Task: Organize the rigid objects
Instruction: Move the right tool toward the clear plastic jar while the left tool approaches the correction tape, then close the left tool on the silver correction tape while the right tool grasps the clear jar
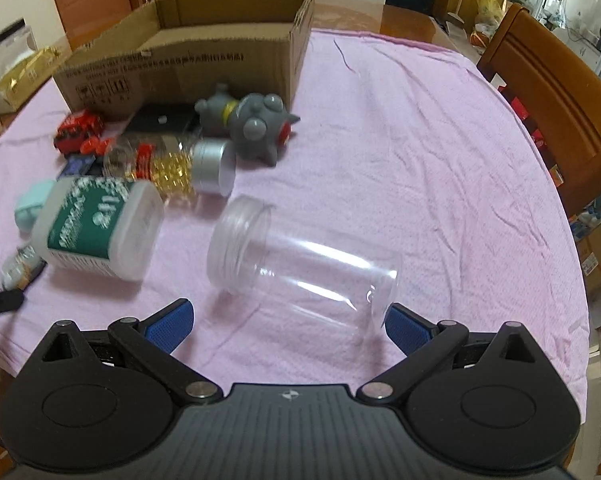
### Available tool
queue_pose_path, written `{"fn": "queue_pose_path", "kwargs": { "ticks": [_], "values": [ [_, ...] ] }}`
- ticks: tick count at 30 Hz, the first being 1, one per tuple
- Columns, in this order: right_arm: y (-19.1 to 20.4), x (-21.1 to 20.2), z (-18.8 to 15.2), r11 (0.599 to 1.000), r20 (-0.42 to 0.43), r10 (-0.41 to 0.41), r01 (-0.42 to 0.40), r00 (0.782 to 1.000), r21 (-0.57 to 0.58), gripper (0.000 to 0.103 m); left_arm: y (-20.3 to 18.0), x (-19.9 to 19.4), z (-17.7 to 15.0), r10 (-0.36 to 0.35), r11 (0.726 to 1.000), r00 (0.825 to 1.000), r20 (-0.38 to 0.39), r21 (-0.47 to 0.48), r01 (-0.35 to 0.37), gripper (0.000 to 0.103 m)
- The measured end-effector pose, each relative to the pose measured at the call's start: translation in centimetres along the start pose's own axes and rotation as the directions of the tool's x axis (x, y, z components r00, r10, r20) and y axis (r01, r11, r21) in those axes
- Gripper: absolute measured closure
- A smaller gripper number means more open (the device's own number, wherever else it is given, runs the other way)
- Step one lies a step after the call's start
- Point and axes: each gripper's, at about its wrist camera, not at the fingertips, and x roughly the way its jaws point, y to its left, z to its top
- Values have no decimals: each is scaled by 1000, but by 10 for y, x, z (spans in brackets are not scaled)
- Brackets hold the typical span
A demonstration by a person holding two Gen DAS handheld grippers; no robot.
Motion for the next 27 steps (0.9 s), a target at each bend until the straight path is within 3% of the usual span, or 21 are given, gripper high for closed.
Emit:
{"fn": "queue_pose_path", "kwargs": {
  "ticks": [5,10,12,17,27],
  "values": [
    [0,7,-6,1000,-8,-9,8,1000,-14,0,20,1,-1,73,994,997,3,-86,-72,0],
    [0,13,-9,1000,-12,7,-7,1000,-15,0,18,0,2,121,990,993,12,-67,-120,1],
    [0,13,-9,1000,-10,10,-10,1000,-20,0,11,-3,0,102,995,995,12,-22,-102,1],
    [0,12,-12,1000,12,15,-14,1000,-27,0,-14,-11,-4,-34,998,999,34,45,32,1],
    [0,11,-14,999,27,15,-15,1000,-29,0,-31,6,6,-74,995,995,60,67,70,0]
  ]
}}
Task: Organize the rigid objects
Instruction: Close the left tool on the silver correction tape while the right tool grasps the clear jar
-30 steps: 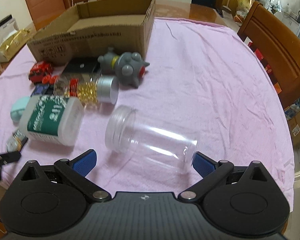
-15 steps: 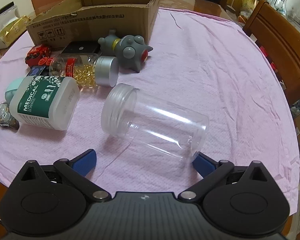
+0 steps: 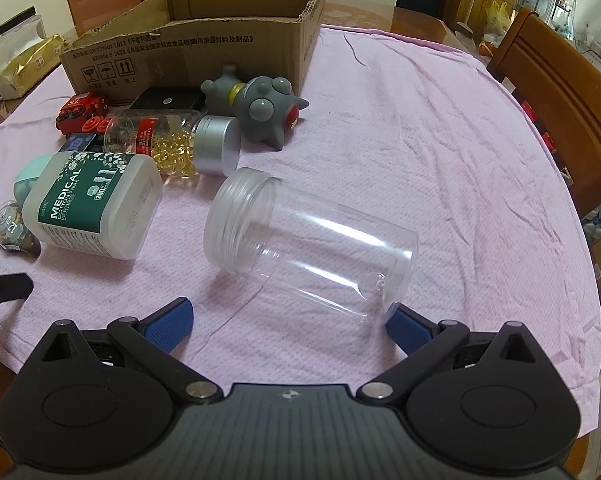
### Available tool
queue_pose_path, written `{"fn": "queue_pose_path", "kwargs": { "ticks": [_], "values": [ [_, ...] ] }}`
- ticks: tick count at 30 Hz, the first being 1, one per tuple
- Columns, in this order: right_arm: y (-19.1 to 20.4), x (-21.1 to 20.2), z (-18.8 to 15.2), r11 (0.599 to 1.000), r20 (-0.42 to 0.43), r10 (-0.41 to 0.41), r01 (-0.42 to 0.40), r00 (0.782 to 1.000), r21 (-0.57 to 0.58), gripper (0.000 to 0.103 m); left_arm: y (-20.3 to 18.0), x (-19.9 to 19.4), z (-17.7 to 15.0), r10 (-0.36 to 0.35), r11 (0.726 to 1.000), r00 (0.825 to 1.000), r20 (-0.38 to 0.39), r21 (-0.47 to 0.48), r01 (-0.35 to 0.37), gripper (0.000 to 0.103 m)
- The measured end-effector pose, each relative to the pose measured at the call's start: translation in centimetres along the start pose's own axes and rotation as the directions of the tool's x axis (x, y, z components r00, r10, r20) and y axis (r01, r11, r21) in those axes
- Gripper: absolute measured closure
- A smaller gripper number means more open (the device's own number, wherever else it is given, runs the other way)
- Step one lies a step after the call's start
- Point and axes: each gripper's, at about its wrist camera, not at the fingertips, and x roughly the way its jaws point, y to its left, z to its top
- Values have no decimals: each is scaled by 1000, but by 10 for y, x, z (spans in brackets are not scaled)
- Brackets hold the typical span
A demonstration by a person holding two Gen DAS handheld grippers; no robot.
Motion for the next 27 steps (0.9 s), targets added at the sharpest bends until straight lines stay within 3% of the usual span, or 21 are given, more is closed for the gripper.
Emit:
{"fn": "queue_pose_path", "kwargs": {
  "ticks": [16,21,27],
  "values": [
    [0,-1,-2,1000,11,0,0,1000,1,0,-2,9,11,29,998,999,19,-49,-28,2],
    [0,0,0,1000,0,1,-1,1000,9,0,-2,5,12,36,998,999,24,-51,-35,13],
    [-5,-3,6,998,0,14,-14,1000,66,0,-1,4,12,31,999,999,20,-46,-30,13]
  ]
}}
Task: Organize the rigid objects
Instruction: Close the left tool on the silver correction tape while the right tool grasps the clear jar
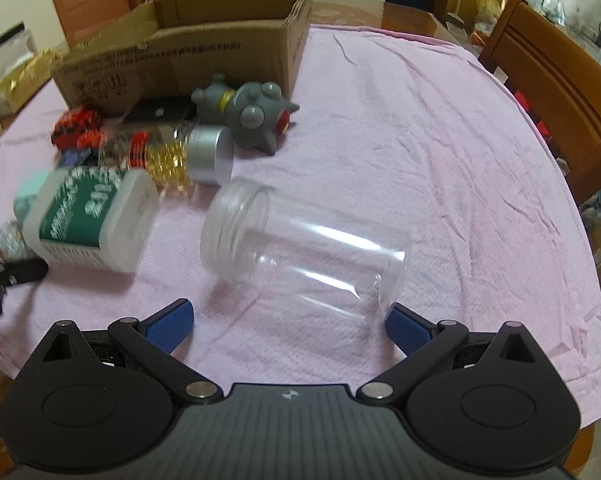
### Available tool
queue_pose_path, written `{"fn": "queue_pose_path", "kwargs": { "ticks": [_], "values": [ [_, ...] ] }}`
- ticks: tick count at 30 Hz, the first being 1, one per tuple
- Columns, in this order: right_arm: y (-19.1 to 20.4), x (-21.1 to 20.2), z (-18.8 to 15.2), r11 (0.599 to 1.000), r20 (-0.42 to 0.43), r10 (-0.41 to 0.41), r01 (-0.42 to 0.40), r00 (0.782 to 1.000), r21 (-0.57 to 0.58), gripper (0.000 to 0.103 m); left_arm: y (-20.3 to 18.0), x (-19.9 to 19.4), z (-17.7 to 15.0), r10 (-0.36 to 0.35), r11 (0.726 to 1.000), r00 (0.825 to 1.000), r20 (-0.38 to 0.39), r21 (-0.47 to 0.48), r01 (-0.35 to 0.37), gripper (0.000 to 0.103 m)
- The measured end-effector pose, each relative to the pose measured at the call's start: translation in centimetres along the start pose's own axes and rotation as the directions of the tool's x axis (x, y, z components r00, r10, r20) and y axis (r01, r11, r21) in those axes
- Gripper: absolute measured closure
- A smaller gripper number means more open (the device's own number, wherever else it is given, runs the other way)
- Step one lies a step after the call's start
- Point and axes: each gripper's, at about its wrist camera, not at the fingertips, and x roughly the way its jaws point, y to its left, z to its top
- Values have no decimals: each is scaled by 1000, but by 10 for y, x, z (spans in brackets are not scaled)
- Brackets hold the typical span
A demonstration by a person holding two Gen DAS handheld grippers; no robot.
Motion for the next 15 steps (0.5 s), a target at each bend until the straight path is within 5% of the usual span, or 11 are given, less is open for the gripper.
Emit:
{"fn": "queue_pose_path", "kwargs": {
  "ticks": [15],
  "values": [
    [12,10,35,999,20,-29,29,999,38,0,2,2,5,-13,1000,1000,-20,16,13,13]
  ]
}}
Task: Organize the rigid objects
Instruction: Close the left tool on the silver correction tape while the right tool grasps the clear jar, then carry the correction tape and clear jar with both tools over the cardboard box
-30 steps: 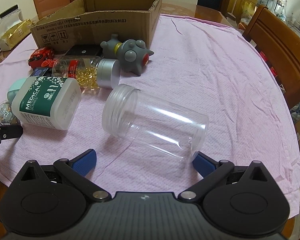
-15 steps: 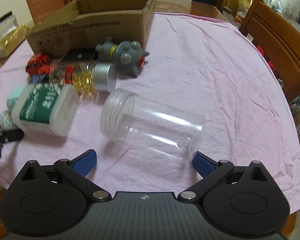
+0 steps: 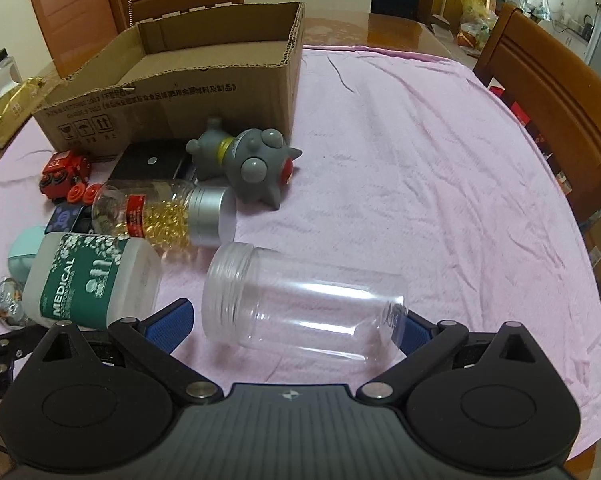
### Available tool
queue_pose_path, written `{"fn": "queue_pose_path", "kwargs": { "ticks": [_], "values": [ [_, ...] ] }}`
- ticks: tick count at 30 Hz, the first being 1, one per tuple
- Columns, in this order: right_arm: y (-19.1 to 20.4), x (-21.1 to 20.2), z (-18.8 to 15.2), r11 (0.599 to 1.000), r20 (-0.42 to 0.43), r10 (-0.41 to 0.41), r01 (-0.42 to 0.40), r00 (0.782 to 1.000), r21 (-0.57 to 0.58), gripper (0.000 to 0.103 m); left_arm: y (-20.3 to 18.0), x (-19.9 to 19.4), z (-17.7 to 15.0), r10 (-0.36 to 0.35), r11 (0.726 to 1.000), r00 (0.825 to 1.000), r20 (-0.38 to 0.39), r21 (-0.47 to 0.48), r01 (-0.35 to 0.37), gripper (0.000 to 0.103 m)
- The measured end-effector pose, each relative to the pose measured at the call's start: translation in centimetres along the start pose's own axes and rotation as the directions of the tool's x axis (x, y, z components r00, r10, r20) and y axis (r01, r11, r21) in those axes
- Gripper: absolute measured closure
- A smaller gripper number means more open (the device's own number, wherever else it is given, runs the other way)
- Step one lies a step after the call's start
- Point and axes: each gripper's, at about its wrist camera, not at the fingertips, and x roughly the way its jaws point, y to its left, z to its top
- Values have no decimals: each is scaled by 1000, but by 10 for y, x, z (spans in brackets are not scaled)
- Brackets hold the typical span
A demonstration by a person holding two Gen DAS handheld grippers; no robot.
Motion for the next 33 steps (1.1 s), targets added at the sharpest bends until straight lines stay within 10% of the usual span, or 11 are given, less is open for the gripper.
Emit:
{"fn": "queue_pose_path", "kwargs": {
  "ticks": [13,33],
  "values": [
    [8,-1,13,997,-46,-65,63,997,-44,8,9,1,9,-49,998,997,-57,34,51,14],
    [8,-50,73,943,-7,132,-128,991,-306,8,24,-57,92,-40,978,999,-22,205,44,14]
  ]
}}
